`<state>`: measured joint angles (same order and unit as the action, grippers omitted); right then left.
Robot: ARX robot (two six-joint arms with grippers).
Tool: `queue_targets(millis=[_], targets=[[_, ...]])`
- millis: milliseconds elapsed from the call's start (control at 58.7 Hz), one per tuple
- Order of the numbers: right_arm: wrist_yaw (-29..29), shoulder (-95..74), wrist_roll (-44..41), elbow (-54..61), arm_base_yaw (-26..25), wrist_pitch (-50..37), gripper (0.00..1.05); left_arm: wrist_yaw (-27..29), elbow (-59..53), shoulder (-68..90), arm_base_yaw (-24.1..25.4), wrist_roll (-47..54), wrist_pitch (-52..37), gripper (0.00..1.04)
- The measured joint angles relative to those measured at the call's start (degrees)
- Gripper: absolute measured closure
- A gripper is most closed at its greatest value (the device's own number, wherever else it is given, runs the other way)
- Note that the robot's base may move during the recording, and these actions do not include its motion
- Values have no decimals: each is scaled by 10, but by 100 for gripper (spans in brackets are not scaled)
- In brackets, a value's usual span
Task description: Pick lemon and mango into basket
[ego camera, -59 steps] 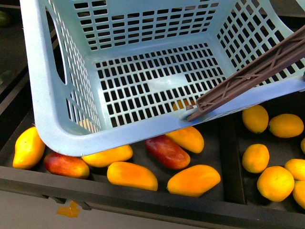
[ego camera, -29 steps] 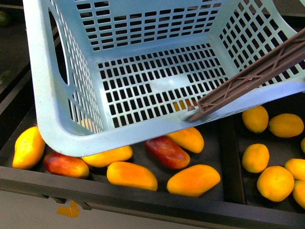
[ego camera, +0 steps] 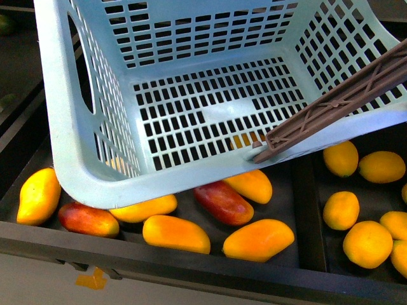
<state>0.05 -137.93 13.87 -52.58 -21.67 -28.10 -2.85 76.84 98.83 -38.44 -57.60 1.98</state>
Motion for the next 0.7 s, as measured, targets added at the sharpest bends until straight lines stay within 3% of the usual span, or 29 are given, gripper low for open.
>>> queue_targets(millis=[613,698], targets=[[19,-83,37,-158,11,71,9,0,0,0,0,0,0,99],[25,-90,42,-167,11,78,24,0,0,0,0,0,0,99]])
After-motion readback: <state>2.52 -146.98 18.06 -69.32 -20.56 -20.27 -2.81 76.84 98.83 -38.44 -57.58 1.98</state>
